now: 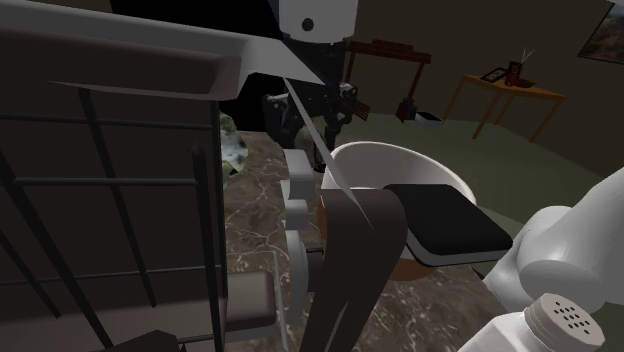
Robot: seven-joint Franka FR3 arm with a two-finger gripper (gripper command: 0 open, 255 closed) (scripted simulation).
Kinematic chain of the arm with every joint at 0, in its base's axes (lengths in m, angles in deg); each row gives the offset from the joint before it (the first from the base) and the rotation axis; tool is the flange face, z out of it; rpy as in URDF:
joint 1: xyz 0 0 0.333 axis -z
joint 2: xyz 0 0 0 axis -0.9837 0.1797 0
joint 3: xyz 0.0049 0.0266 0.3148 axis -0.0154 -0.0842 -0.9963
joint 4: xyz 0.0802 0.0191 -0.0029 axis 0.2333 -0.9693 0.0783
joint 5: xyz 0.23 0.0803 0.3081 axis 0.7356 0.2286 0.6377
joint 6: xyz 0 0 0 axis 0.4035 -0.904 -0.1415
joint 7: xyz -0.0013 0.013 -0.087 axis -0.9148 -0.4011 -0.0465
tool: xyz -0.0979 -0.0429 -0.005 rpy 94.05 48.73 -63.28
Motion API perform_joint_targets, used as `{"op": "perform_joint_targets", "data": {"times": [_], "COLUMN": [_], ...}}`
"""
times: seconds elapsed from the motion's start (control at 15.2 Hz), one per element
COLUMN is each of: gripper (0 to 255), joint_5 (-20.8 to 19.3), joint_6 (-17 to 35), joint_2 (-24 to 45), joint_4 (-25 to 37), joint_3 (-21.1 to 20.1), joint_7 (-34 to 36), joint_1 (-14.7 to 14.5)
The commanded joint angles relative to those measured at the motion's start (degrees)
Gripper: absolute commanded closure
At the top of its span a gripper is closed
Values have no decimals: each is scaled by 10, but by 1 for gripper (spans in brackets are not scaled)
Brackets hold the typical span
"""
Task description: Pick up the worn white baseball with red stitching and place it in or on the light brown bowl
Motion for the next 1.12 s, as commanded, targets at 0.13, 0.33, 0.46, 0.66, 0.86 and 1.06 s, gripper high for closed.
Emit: {"op": "perform_joint_targets", "data": {"times": [0.13, 0.33, 0.46, 0.66, 0.86, 1.06], "gripper": [255, 255, 255, 255, 255, 255], "joint_5": [0, -2, -4, -8, -13, -19], "joint_6": [0, -16, -32, -56, -80, -105], "joint_2": [0, 3, 8, 15, 24, 35], "joint_4": [0, 19, 38, 68, 100, 134], "joint_3": [0, 0, -1, -2, -5, -8], "joint_7": [0, 0, 1, 2, 4, 7], "joint_1": [0, 1, 1, 2, 3, 3]}}
